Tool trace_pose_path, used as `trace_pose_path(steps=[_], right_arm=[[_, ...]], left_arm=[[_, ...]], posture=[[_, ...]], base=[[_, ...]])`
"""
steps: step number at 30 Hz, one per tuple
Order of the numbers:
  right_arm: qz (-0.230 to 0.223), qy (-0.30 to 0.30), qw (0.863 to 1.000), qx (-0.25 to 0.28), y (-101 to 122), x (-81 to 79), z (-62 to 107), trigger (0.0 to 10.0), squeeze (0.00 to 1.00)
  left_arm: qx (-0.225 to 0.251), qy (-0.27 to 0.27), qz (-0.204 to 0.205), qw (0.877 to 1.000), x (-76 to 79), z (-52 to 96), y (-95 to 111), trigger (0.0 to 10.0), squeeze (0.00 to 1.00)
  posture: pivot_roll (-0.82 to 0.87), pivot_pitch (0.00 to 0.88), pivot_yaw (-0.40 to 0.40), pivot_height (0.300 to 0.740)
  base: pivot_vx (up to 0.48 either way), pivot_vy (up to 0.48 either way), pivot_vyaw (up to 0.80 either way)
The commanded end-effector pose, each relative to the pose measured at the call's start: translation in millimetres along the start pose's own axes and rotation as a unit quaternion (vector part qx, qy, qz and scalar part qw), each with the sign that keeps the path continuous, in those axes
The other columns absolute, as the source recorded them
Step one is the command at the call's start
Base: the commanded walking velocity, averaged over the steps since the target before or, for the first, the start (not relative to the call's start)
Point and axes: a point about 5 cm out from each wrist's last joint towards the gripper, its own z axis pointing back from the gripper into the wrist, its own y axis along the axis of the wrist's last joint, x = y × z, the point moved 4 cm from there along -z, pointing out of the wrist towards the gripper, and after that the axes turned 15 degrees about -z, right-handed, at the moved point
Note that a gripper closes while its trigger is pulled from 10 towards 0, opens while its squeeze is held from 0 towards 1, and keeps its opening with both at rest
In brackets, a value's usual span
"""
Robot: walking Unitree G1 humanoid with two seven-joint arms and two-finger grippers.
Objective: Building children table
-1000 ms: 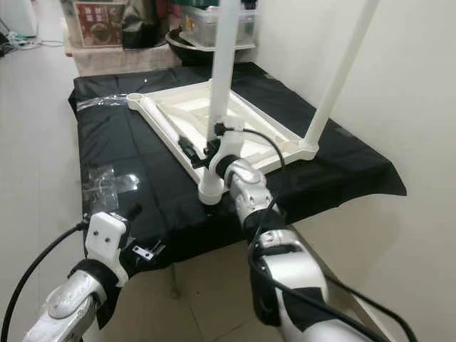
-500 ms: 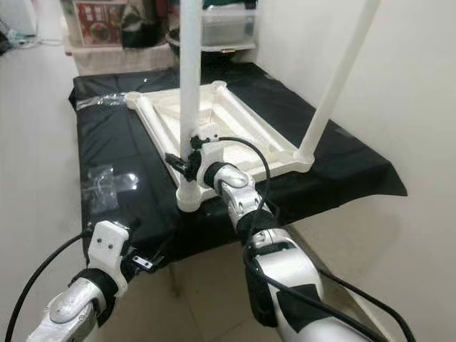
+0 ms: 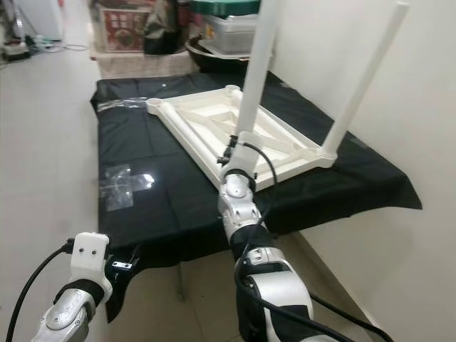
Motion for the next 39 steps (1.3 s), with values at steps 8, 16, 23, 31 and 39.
trace_pose_path(steps=[8, 16, 23, 31, 39], right_arm=[[0.022, 0.236, 0.969, 0.066, 41, -45.6, 4.8, 10.0, 0.0], [0.035, 0.416, 0.908, 0.015, 41, -70.3, 23.0, 10.0, 0.0], [0.172, 0.493, 0.844, -0.123, -36, -62.2, 41.4, 0.0, 0.0], [0.061, 0.108, 0.989, -0.085, -17, 1.2, -9.4, 0.0, 0.0], [-0.004, -0.081, 0.996, -0.038, -17, 46.0, -4.9, 0.0, 0.0]], left_arm=[[-0.007, -0.017, 0.017, 1.0, 8.7, -5.0, -11, 10.0, 0.0], [-0.003, -0.027, 0.015, 1.0, 14.8, -6.6, -10, 10.0, 0.0], [0.009, -0.036, 0.003, 0.999, 15.7, -9.1, -8, 10.0, 0.0], [0.011, -0.03, 0.013, 0.999, 16.7, -5.1, -8, 10.0, 0.0], [0.018, -0.031, 0.01, 0.999, 15.4, -7.2, -4, 10.0, 0.0]], posture=[[0.08, 0.0, -0.094, 0.74], [0.08, 0.0, -0.091, 0.74], [0.1, 0.0, -0.097, 0.74], [0.1, 0.0, -0.104, 0.74], [0.09, 0.0, -0.075, 0.74]], base=[[0.0, 0.0, 0.0], [0.0, 0.0, 0.0], [0.0, 0.0, 0.0], [0.0, 0.0, 0.0], [0.0, 0.0, 0.0]])
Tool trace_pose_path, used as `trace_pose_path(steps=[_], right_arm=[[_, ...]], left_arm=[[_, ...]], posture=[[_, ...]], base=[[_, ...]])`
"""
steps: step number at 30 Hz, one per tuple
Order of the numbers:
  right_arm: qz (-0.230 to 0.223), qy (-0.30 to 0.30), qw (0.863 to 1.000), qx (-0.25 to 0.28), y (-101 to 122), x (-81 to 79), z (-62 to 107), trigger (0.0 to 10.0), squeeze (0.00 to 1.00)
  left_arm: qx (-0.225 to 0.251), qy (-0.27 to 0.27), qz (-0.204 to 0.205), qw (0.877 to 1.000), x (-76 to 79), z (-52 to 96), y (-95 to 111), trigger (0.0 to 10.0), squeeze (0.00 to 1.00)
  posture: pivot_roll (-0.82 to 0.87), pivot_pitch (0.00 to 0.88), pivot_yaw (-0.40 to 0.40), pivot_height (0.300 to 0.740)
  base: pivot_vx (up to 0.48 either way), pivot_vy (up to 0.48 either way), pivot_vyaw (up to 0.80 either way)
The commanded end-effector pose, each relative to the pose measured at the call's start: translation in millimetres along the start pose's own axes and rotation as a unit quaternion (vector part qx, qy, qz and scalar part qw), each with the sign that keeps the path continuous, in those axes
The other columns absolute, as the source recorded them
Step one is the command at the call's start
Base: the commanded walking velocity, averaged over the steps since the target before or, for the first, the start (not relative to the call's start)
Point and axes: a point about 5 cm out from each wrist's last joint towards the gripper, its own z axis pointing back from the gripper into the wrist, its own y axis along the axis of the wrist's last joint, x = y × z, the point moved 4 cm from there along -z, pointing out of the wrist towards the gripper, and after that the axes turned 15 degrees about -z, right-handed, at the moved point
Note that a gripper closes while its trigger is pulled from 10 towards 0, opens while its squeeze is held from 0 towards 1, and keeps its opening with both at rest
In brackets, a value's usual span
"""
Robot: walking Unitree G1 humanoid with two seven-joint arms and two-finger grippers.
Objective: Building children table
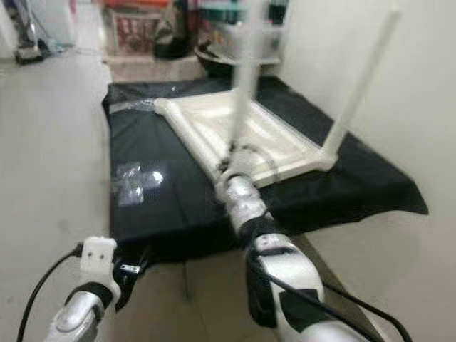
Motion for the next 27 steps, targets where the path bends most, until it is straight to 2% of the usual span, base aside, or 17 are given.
trace_pose_path(steps=[1, 3, 4, 7, 8, 9, 10, 12, 13, 14, 15, 17, 18, 20, 23, 24, 27], right_arm=[[-0.001, -0.009, 1.0, 0.0, -10, -2.7, 8.5, 0.0, 0.0], [0.002, 0.006, 1.0, -0.003, -17, -9.3, 13.9, 0.0, 0.0], [0.004, 0.041, 0.999, -0.016, -23, -19.9, 17.2, 10.0, 0.0], [-0.015, 0.098, 0.995, -0.016, -21, -33.6, 19.9, 10.0, 0.0], [-0.02, 0.152, 0.988, 0.0, -12, -46.3, 21.7, 10.0, 1.0], [-0.02, 0.152, 0.988, 0.0, -12, -46.3, 21.7, 10.0, 1.0], [-0.023, 0.246, 0.969, 0.016, 6, -68.0, 24.9, 10.0, 1.0], [-0.023, 0.246, 0.969, 0.016, 6, -68.0, 24.9, 10.0, 1.0], [-0.026, 0.301, 0.953, 0.015, 17, -78.7, 25.9, 10.0, 0.0], [-0.027, 0.372, 0.928, 0.009, 24, -92.5, 32.8, 10.0, 0.0], [-0.027, 0.372, 0.928, 0.009, 24, -92.5, 32.8, 10.0, 0.0], [0.003, 0.457, 0.89, 0.005, 26, -104.1, 44.0, 10.0, 0.0], [0.003, 0.457, 0.89, 0.005, 26, -104.1, 44.0, 10.0, 0.0], [0.062, 0.511, 0.856, -0.034, 2, -103.5, 55.2, 10.0, 0.0], [0.096, 0.542, 0.831, -0.085, -24, -97.6, 63.9, 10.0, 0.0], [0.1, 0.545, 0.826, -0.101, -31, -95.1, 65.5, 5.3, 0.0], [0.113, 0.545, 0.823, -0.113, -40, -90.8, 66.3, 5.3, 0.0]], left_arm=[[0.007, -0.016, -0.005, 1.0, 6.3, -3.2, 4, 10.0, 0.0], [0.004, -0.017, -0.002, 1.0, 5.7, -3.1, 2, 10.0, 0.0], [0.003, -0.022, -0.003, 1.0, 5.7, -3.3, 0, 10.0, 0.0], [0.003, -0.027, -0.008, 1.0, 7.0, -4.2, 0, 10.0, 0.0], [0.003, -0.033, -0.014, 0.999, 9.5, -4.6, -1, 10.0, 0.0], [0.003, -0.033, -0.014, 0.999, 9.5, -4.6, -1, 10.0, 0.0], [0.008, -0.031, -0.011, 0.999, 11.2, -4.8, 1, 10.0, 0.0], [0.008, -0.031, -0.011, 0.999, 11.2, -4.8, 1, 10.0, 0.0], [0.011, -0.023, 0.001, 1.0, 8.6, -6.3, 3, 10.0, 0.0], [0.014, -0.025, 0.001, 1.0, 8.0, -8.0, 5, 10.0, 0.0], [0.014, -0.025, 0.001, 1.0, 8.0, -8.0, 5, 10.0, 0.0], [0.016, -0.036, -0.018, 0.999, 10.9, -9.3, 6, 10.0, 0.0], [0.016, -0.036, -0.018, 0.999, 10.9, -9.3, 6, 10.0, 0.0], [0.009, -0.032, -0.013, 0.999, 9.3, -6.8, 1, 10.0, 0.0], [0.007, -0.032, -0.011, 0.999, 8.4, -5.7, -1, 10.0, 0.0], [0.007, -0.035, -0.013, 0.999, 9.0, -5.8, -1, 10.0, 0.0], [0.007, -0.039, -0.016, 0.999, 11.1, -6.0, -1, 10.0, 0.0]], posture=[[0.08, 0.0, -0.068, 0.74], [0.08, 0.0, -0.067, 0.74], [0.07, 0.0, -0.061, 0.74], [0.07, 0.0, -0.063, 0.74], [0.08, 0.0, -0.071, 0.74], [0.08, 0.0, -0.071, 0.74], [0.08, 0.0, -0.075, 0.74], [0.08, 0.0, -0.075, 0.74], [0.08, 0.0, -0.077, 0.74], [0.08, 0.0, -0.079, 0.74], [0.08, 0.0, -0.079, 0.74], [0.08, 0.0, -0.077, 0.74], [0.08, 0.0, -0.077, 0.74], [0.09, 0.0, -0.074, 0.74], [0.09, 0.0, -0.074, 0.74], [0.09, 0.0, -0.073, 0.74], [0.09, 0.0, -0.078, 0.74]], base=[[0.0, 0.0, 0.0], [0.0, 0.0, 0.0], [0.0, 0.0, 0.0], [0.0, 0.0, 0.0], [0.0, 0.0, 0.0], [0.0, 0.0, 0.0], [0.0, 0.0, 0.0], [0.0, 0.0, 0.0], [0.0, 0.0, 0.0], [0.0, 0.0, 0.0], [0.0, 0.0, 0.0], [0.0, 0.0, 0.0], [0.0, 0.0, 0.0], [0.0, 0.0, 0.0], [0.0, 0.0, 0.0], [0.0, 0.0, 0.0], [0.0, 0.0, 0.0]])
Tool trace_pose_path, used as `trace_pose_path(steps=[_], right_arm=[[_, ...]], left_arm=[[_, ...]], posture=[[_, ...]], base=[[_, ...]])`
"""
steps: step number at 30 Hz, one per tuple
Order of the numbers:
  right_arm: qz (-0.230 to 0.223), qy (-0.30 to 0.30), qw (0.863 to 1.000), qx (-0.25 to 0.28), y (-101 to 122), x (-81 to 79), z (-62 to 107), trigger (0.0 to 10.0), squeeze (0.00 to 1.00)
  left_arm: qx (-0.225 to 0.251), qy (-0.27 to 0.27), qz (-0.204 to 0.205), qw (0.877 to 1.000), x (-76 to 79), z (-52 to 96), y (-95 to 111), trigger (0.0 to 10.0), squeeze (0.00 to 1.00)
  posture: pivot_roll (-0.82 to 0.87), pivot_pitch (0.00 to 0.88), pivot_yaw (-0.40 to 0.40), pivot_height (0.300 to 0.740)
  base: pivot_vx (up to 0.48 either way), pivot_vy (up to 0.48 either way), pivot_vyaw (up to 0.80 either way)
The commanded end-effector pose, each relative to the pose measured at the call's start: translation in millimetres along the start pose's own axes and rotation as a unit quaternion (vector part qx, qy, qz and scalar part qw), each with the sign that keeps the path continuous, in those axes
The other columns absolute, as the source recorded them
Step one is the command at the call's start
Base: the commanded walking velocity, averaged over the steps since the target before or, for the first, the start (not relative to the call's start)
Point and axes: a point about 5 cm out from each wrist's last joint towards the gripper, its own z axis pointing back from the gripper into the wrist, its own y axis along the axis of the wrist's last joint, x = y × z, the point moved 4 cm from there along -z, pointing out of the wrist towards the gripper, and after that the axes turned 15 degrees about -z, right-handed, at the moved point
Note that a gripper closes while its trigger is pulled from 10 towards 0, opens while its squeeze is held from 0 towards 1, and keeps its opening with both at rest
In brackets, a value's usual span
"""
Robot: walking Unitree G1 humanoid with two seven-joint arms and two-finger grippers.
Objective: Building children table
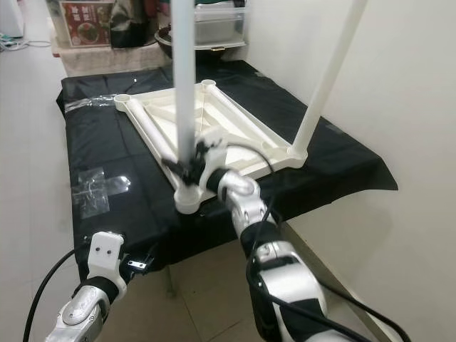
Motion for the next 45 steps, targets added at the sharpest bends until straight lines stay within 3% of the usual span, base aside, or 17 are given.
trace_pose_path(steps=[1, 2, 3, 10, 11, 13, 14, 16, 17, 22, 23, 24, 30, 31, 33, 38, 45], right_arm=[[0.001, 0.019, 0.999, -0.03, -14, -6.1, -1.0, 5.3, 0.0], [0.001, 0.013, 0.999, -0.037, -19, -4.5, -0.1, 0.9, 0.0], [-0.009, -0.029, 0.999, -0.023, -15, 4.6, -0.9, 0.0, 0.0], [-0.05, -0.218, 0.973, 0.054, 9, 42.9, 5.7, 0.0, 0.0], [-0.096, -0.393, 0.91, 0.086, 8, 80.0, 36.0, 0.0, 0.0], [-0.096, -0.393, 0.91, 0.086, 8, 80.0, 36.0, 0.0, 0.0], [-0.13, -0.497, 0.852, 0.098, -4, 96.6, 60.9, 0.0, 0.0], [-0.13, -0.497, 0.852, 0.098, -4, 96.6, 60.9, 0.0, 0.0], [-0.152, -0.553, 0.813, 0.099, -17, 99.6, 74.9, 0.0, 0.0], [-0.175, -0.513, 0.837, 0.076, -35, 78.9, 59.8, 4.5, 0.0], [-0.185, -0.515, 0.834, 0.072, -36, 81.3, 60.0, 10.0, 0.0], [-0.181, -0.483, 0.851, 0.097, -21, 80.8, 52.4, 10.0, 1.0], [-0.159, -0.416, 0.885, 0.134, 9, 75.4, 38.0, 10.0, 1.0], [-0.157, -0.369, 0.905, 0.143, 25, 69.9, 27.8, 10.0, 0.0], [-0.157, -0.369, 0.905, 0.143, 25, 69.9, 27.8, 10.0, 0.0], [-0.127, -0.11, 0.979, 0.117, 46, 39.7, 14.6, 10.0, 0.0], [-0.087, -0.024, 0.996, 0.019, 9, 24.4, 15.0, 10.0, 0.0]], left_arm=[[-0.011, -0.007, -0.006, 1.0, 2.0, 1.9, -7, 10.0, 0.0], [-0.009, -0.009, -0.007, 1.0, 3.8, 1.8, -6, 10.0, 0.0], [-0.005, -0.001, 0.003, 1.0, 0.8, 0.2, -4, 10.0, 0.0], [-0.001, -0.005, -0.004, 1.0, -1.2, -3.8, 0, 10.0, 0.0], [-0.005, -0.003, 0.0, 1.0, -1.7, 0.0, -4, 10.0, 0.0], [-0.005, -0.003, 0.0, 1.0, -1.7, 0.0, -4, 10.0, 0.0], [-0.007, -0.003, 0.002, 1.0, -2.0, 3.0, -6, 10.0, 0.0], [-0.007, -0.003, 0.002, 1.0, -2.0, 3.0, -6, 10.0, 0.0], [-0.008, -0.006, -0.002, 1.0, -0.8, 4.6, -7, 10.0, 0.0], [0.0, 0.003, 0.011, 1.0, -2.4, 3.3, -4, 10.0, 0.0], [0.002, 0.004, 0.013, 1.0, -3.9, 1.3, -2, 10.0, 0.0], [0.004, -0.004, -0.004, 1.0, -1.6, 0.7, -2, 10.0, 0.0], [0.0, -0.008, -0.01, 1.0, -1.4, 2.3, -5, 10.0, 0.0], [-0.002, -0.006, -0.004, 1.0, -2.2, 3.4, -7, 10.0, 0.0], [-0.002, -0.006, -0.004, 1.0, -2.2, 3.4, -7, 10.0, 0.0], [0.006, 0.006, 0.008, 1.0, -1.3, 0.4, -3, 10.0, 0.0], [0.014, -0.009, -0.007, 1.0, 0.4, -4.3, 2, 10.0, 0.0]], posture=[[0.09, 0.0, -0.078, 0.74], [0.09, 0.0, -0.078, 0.74], [0.09, 0.0, -0.079, 0.74], [0.1, 0.0, -0.081, 0.74], [0.09, 0.0, -0.064, 0.74], [0.09, 0.0, -0.064, 0.74], [0.09, 0.0, -0.065, 0.74], [0.09, 0.0, -0.065, 0.74], [0.08, 0.0, -0.06, 0.74], [0.07, 0.0, -0.058, 0.74], [0.08, 0.0, -0.061, 0.74], [0.08, 0.0, -0.058, 0.74], [0.08, 0.0, -0.055, 0.74], [0.08, 0.0, -0.063, 0.74], [0.08, 0.0, -0.063, 0.74], [0.08, 0.0, -0.081, 0.74], [0.09, 0.0, -0.084, 0.74]], base=[[0.0, 0.0, 0.0], [0.0, 0.0, 0.0], [0.0, 0.0, 0.0], [0.0, 0.0, 0.0], [0.0, 0.0, 0.0], [0.0, 0.0, 0.0], [0.0, 0.0, 0.0], [0.0, 0.0, 0.0], [0.0, 0.0, 0.0], [0.0, 0.0, 0.0], [0.0, 0.0, 0.0], [0.0, 0.0, 0.0], [0.0, 0.0, 0.0], [0.0, 0.0, 0.0], [0.0, 0.0, 0.0], [0.0, 0.0, 0.0], [0.0, 0.0, 0.0]])
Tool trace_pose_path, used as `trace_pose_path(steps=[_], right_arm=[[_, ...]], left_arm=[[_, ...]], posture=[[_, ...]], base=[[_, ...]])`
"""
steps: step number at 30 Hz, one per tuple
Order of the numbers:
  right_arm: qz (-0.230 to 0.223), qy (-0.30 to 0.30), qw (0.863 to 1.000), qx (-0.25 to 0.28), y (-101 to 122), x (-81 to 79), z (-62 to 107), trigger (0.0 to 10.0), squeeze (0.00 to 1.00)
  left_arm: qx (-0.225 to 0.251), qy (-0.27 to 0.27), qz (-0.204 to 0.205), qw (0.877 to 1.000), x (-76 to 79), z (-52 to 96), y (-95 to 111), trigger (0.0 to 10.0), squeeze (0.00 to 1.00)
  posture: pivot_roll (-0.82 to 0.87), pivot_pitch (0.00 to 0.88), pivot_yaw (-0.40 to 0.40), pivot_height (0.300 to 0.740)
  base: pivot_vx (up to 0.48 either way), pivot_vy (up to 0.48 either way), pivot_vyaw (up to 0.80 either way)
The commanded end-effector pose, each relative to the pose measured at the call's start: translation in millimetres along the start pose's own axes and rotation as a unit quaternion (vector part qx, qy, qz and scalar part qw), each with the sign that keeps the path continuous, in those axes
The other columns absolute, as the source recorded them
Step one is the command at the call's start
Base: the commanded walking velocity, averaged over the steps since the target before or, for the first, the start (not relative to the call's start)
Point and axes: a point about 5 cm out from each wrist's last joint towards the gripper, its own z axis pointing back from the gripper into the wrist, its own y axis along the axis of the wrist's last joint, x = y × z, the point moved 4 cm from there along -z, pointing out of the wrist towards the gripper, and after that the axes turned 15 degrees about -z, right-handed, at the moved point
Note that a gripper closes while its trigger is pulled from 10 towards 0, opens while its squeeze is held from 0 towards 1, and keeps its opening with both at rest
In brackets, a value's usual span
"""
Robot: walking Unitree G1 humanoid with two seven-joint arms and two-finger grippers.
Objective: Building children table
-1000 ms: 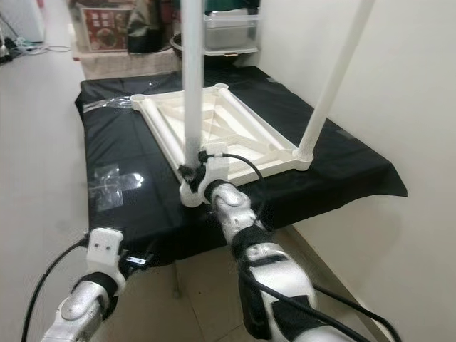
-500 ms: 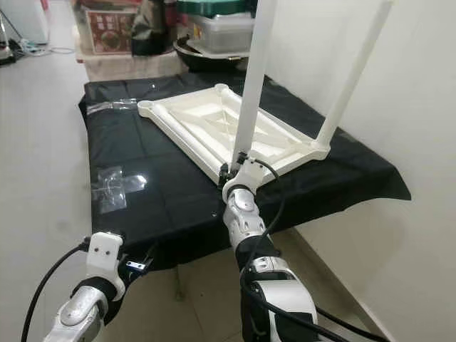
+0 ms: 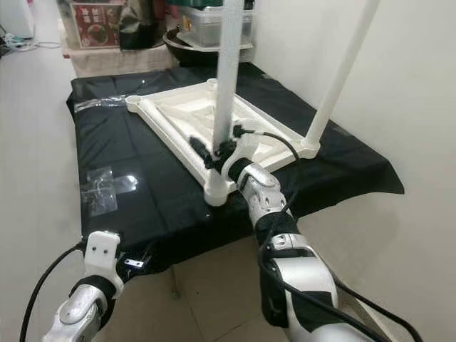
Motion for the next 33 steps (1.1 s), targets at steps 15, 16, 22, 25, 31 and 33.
trace_pose_path(steps=[15, 16, 22, 25, 31, 33], right_arm=[[-0.05, -0.25, 0.966, 0.05, -16, 34.2, 1.4, 0.0, 0.0], [-0.05, -0.25, 0.966, 0.05, -16, 34.2, 1.4, 0.0, 0.0], [-0.011, -0.524, 0.848, 0.079, -25, 81.6, 59.8, 0.0, 0.0], [0.01, -0.533, 0.843, 0.079, -30, 77.6, 62.8, 2.2, 0.0], [0.019, -0.399, 0.913, 0.078, -27, 47.8, 30.2, 10.0, 1.0], [0.019, -0.399, 0.913, 0.078, -27, 47.8, 30.2, 10.0, 1.0]], left_arm=[[-0.008, 0.006, 0.008, 1.0, 2.2, 6.4, -7, 10.0, 0.0], [-0.008, 0.006, 0.008, 1.0, 2.2, 6.4, -7, 10.0, 0.0], [-0.015, -0.005, 0.006, 1.0, 2.9, 8.8, -11, 10.0, 0.0], [-0.016, -0.007, 0.006, 1.0, 3.3, 9.6, -12, 10.0, 0.0], [-0.009, 0.006, 0.019, 1.0, -0.4, 7.2, -10, 10.0, 0.0], [-0.009, 0.006, 0.019, 1.0, -0.4, 7.2, -10, 10.0, 0.0]], posture=[[0.1, 0.0, -0.094, 0.74], [0.1, 0.0, -0.094, 0.74], [0.08, 0.0, -0.07, 0.74], [0.08, 0.0, -0.07, 0.74], [0.08, 0.0, -0.076, 0.74], [0.08, 0.0, -0.076, 0.74]], base=[[0.0, 0.0, 0.0], [0.0, 0.0, 0.0], [0.0, 0.0, 0.0], [0.0, 0.0, 0.0], [0.0, 0.0, 0.0], [0.0, 0.0, 0.0]])
